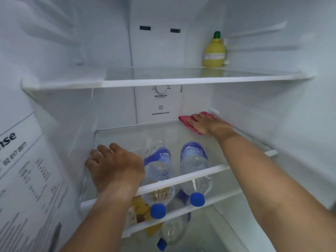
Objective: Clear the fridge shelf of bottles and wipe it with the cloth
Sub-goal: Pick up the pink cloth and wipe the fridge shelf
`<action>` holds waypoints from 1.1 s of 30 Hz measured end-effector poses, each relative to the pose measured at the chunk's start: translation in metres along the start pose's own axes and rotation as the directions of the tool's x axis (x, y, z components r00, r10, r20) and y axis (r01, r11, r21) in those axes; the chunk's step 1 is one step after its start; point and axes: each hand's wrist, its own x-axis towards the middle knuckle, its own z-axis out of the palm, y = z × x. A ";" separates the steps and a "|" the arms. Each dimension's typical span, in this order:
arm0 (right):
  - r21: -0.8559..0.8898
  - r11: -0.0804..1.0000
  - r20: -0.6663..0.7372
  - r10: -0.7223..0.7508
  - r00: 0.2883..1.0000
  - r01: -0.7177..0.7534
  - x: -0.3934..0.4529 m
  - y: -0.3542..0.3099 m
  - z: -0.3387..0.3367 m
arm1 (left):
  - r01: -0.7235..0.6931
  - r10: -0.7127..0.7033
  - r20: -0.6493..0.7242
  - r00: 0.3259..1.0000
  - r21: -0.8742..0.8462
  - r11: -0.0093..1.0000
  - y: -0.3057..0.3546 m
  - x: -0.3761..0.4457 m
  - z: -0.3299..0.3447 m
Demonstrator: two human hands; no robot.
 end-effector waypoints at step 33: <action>0.103 0.991 -0.113 0.094 0.989 -0.083 -0.199 -0.045 0.017 | -0.050 0.063 0.065 0.996 -0.183 0.982 -0.001 -0.017 -0.010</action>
